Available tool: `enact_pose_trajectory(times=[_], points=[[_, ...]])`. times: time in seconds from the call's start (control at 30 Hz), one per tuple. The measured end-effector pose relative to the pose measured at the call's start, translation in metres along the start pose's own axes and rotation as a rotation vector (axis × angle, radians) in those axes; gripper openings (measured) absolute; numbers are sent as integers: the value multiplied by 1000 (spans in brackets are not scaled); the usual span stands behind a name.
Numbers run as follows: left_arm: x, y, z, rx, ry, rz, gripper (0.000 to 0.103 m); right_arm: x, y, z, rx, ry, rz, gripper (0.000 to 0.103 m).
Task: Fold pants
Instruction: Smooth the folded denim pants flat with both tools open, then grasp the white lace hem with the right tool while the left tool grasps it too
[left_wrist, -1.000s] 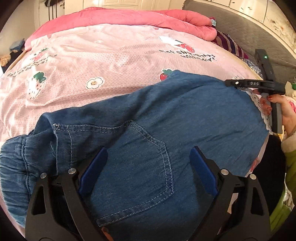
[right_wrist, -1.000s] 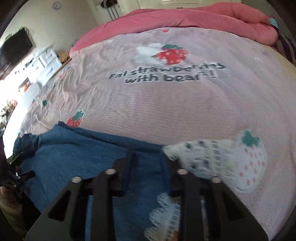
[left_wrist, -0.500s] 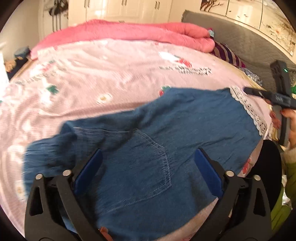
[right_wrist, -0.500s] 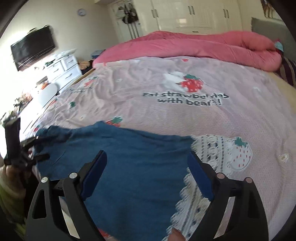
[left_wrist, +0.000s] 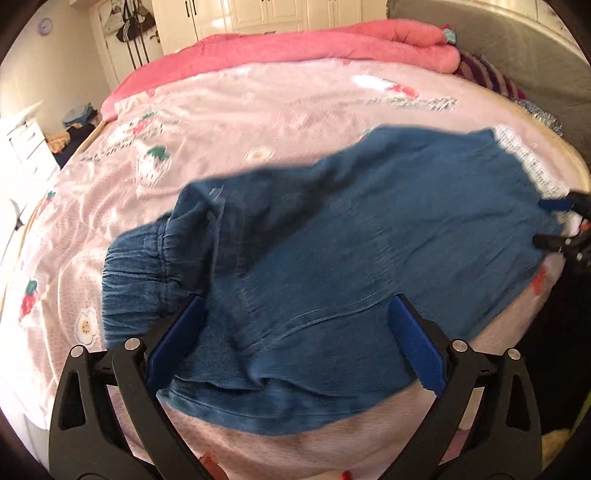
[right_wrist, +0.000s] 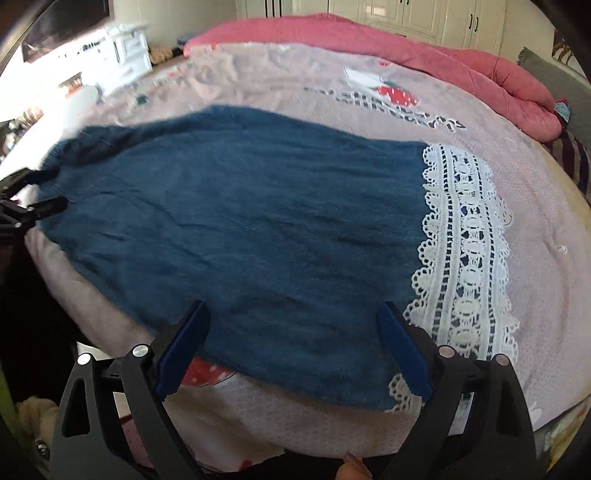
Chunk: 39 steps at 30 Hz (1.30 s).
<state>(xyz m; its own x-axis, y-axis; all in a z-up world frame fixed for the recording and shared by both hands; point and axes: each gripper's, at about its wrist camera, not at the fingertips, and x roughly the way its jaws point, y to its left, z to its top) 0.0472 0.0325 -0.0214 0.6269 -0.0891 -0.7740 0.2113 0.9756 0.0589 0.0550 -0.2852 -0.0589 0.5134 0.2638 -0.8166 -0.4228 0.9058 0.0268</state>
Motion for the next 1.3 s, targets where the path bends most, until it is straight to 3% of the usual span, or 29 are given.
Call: enact_pose_trajectory(times=[0.17, 0.27, 0.5, 0.73, 0.83, 0.87, 0.9, 0.93, 1.0, 1.03, 1.1, 1.3], points=[[-24, -42, 22, 74, -73, -103, 93, -47, -40, 3, 128, -140, 93, 93], [-26, -83, 37, 127, -121, -211, 93, -64, -75, 16, 184, -198, 76, 95], [-5, -188, 56, 278, -134, -423, 93, -28, -145, 65, 237, -116, 127, 97], [18, -266, 57, 427, -102, -489, 93, 23, -176, 91, 276, -27, 240, 96], [27, -284, 58, 451, -89, -498, 93, 31, -178, 92, 273, -16, 237, 95], [31, -289, 58, 460, -83, -495, 93, 34, -179, 94, 265, -8, 249, 92], [33, -293, 58, 465, -84, -494, 93, 37, -179, 95, 261, -6, 258, 77], [34, -296, 58, 473, -84, -498, 92, 39, -179, 95, 258, 3, 269, 70], [38, -303, 58, 493, -82, -489, 83, 45, -175, 97, 228, 27, 241, 61], [38, -304, 58, 503, -84, -484, 81, 47, -174, 98, 220, 32, 242, 48], [41, -310, 57, 523, -78, -485, 67, 48, -173, 97, 217, 36, 261, 34], [48, -332, 47, 618, -83, -448, 54, 32, -169, 99, 205, -27, 310, 31]])
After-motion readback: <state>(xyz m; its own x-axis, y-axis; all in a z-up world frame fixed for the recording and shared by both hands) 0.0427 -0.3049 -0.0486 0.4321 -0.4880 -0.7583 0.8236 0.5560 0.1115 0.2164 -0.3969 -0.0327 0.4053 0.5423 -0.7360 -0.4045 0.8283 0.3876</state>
